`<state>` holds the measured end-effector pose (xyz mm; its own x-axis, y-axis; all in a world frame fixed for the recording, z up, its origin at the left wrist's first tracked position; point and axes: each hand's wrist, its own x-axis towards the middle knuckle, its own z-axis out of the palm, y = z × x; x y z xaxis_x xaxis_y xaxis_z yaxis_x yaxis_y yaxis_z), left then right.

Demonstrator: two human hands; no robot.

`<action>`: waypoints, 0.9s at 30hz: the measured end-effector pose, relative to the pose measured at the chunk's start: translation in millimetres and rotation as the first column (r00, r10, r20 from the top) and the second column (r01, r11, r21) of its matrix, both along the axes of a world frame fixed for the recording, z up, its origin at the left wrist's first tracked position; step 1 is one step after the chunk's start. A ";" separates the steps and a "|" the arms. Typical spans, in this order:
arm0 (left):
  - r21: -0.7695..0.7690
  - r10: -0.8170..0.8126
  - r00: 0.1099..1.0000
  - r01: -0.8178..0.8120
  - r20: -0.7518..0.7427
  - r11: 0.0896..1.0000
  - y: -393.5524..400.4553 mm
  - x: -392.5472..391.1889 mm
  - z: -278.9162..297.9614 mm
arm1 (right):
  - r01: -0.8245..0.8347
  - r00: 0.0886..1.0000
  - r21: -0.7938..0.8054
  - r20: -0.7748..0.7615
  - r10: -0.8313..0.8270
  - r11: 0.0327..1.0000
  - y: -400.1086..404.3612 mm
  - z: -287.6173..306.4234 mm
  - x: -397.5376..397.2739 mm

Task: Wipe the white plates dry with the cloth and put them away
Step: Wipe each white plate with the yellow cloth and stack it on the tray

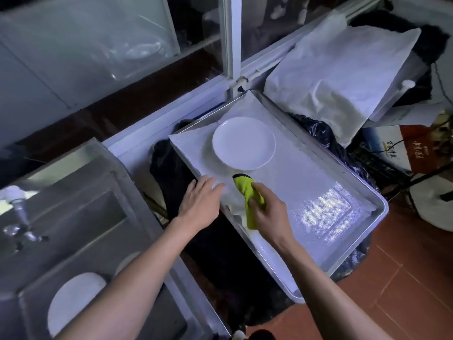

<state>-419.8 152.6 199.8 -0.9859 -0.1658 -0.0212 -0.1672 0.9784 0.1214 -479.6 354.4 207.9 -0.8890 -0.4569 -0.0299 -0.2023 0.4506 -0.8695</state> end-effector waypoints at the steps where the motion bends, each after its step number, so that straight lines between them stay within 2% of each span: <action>1: 0.014 0.026 0.999 -0.026 -0.019 1.000 -4.4 15.8 0.7 | -0.029 1.000 -0.006 -0.005 0.029 1.000 -9.8 4.8 7.3; 6: 0.125 0.199 0.974 -0.185 -0.110 0.975 -35.7 100.1 1.8 | -0.205 0.970 0.039 -0.124 0.209 0.978 -70.4 20.3 55.4; 10: 0.232 0.347 0.937 -0.328 -0.046 0.916 -63.7 173.0 -1.6 | -0.383 0.882 0.114 -0.251 0.399 0.917 -119.3 23.4 101.2; 14: 0.266 0.459 0.888 -0.448 0.026 0.853 -86.3 247.4 -9.9 | -0.495 0.793 0.250 -0.262 0.550 0.832 -162.9 26.5 150.1; 17: 0.335 0.577 0.813 -0.566 0.077 0.753 -98.8 299.2 -22.8 | -0.571 0.729 0.307 -0.236 0.642 0.761 -188.3 21.8 188.0; 21: 0.413 0.705 0.683 -0.708 0.192 0.573 -105.1 363.7 -47.7 | -0.626 0.672 0.368 -0.191 0.715 0.687 -215.8 6.1 232.9; 27: 0.541 0.738 0.577 -0.768 0.351 0.343 -112.9 435.4 -99.3 | -0.675 0.637 0.394 -0.118 0.762 0.624 -244.2 -28.0 284.1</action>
